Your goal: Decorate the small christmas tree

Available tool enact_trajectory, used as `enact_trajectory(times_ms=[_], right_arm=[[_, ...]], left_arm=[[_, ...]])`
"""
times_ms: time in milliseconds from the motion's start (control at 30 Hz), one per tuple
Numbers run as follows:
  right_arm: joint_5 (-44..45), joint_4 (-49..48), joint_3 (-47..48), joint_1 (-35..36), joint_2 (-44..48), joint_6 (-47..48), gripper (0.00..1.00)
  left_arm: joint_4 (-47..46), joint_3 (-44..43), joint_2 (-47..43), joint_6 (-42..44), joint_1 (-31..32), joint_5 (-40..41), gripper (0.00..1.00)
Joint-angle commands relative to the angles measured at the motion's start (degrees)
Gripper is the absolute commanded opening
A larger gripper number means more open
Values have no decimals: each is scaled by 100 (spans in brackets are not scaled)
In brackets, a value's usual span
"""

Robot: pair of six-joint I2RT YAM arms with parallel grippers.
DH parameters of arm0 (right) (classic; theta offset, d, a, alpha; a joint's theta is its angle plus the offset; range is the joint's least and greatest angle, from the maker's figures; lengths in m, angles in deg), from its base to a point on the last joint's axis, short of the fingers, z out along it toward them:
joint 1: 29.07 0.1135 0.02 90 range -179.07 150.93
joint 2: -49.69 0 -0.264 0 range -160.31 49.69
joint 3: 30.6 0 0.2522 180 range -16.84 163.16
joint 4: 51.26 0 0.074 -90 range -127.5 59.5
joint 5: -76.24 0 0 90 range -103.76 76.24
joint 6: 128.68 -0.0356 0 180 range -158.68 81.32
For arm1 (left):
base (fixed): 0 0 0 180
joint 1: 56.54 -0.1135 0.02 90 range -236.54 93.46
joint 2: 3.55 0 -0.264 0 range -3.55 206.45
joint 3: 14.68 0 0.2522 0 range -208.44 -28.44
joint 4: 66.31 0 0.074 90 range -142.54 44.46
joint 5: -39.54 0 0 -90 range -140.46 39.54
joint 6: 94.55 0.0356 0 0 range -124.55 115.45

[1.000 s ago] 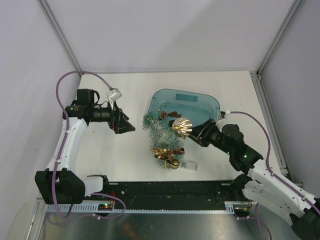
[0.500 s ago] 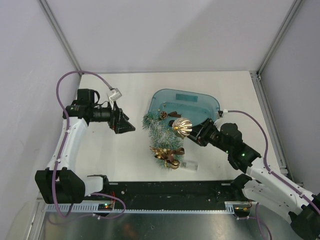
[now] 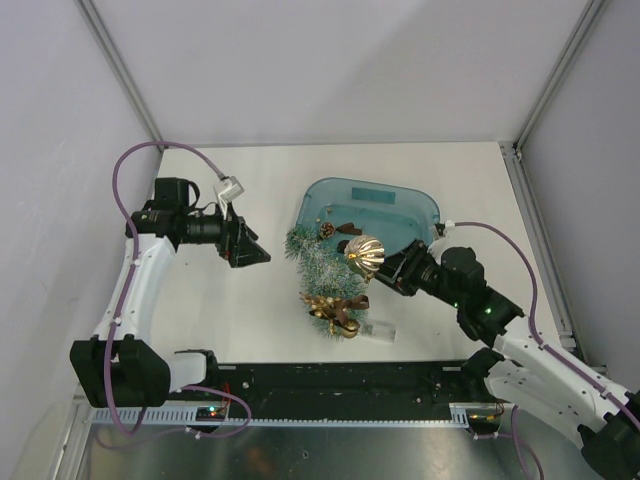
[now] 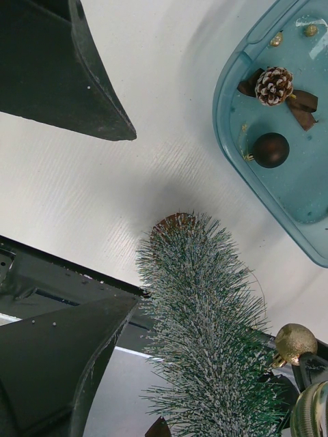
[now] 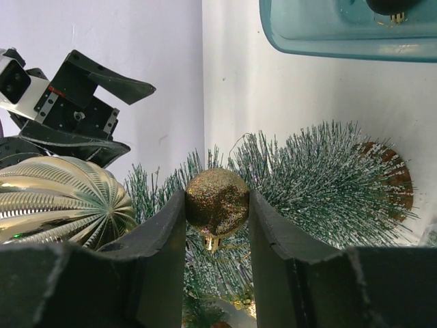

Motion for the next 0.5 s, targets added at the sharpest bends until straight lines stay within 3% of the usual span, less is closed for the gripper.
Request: enact_trajectory(times_ms=[0, 467], right_arm=[[-116, 50, 13, -30, 80, 164, 9], [-201, -444, 42, 34, -285, 150, 8]], left_arm=[[9, -6, -11, 116, 113, -105, 100], [7, -8, -5, 137, 201, -108, 100]])
